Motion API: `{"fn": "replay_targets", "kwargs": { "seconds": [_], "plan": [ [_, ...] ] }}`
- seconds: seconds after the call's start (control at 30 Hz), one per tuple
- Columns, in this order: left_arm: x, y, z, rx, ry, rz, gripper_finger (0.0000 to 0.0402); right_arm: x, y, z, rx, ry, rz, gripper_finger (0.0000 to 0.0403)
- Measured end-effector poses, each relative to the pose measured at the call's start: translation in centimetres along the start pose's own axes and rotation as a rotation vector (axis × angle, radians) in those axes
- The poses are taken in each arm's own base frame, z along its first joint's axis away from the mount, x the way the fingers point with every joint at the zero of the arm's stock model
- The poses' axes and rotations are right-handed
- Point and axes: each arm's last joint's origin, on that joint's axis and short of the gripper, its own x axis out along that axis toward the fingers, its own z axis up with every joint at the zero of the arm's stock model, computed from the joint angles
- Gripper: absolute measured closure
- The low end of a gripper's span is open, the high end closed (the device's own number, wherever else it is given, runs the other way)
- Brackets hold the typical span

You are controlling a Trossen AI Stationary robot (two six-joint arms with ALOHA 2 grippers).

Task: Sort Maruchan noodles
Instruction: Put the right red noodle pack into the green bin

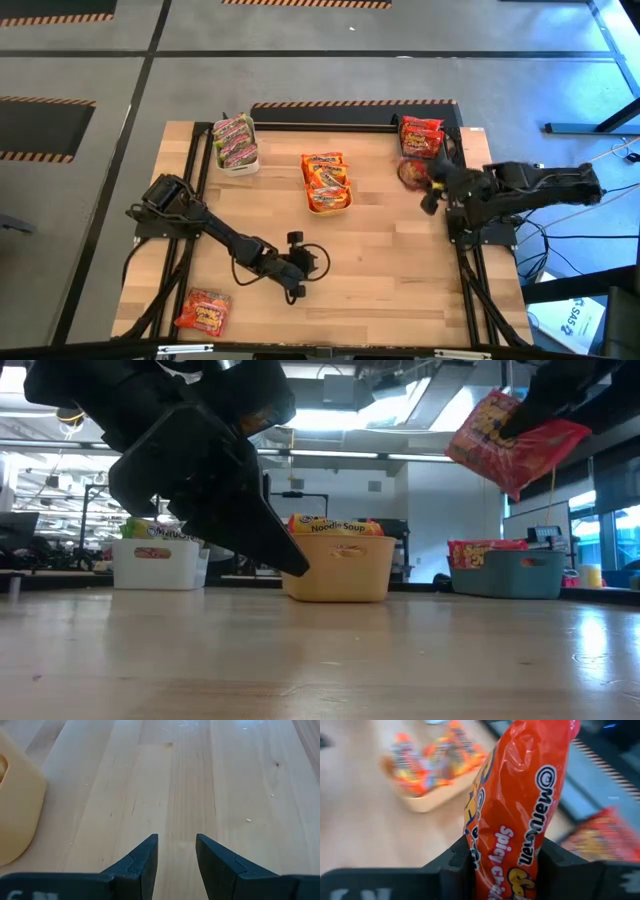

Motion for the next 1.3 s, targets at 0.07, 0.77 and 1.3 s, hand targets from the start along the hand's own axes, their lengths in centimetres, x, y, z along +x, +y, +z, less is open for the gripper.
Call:
{"fn": "replay_targets", "kwargs": {
  "seconds": [0.07, 0.77, 1.3],
  "plan": [
    [0.0, 0.0, 0.0, 0.001, 0.000, 0.000, 0.0274, 0.1, -0.7, 0.7, -0.049, 0.020, -0.075, 0.0288],
    [0.6, 1.0, 0.1, -0.003, 0.042, -0.062, 0.0274, 9.5, -8.5, 1.4, -0.401, 0.616, -0.341, 0.0299],
    [2.5, 4.4, 0.8, -0.008, 0.116, -0.252, 0.0274, 13.4, -11.8, -0.6, -0.533, 0.801, -0.036, 0.0300]
  ]
}}
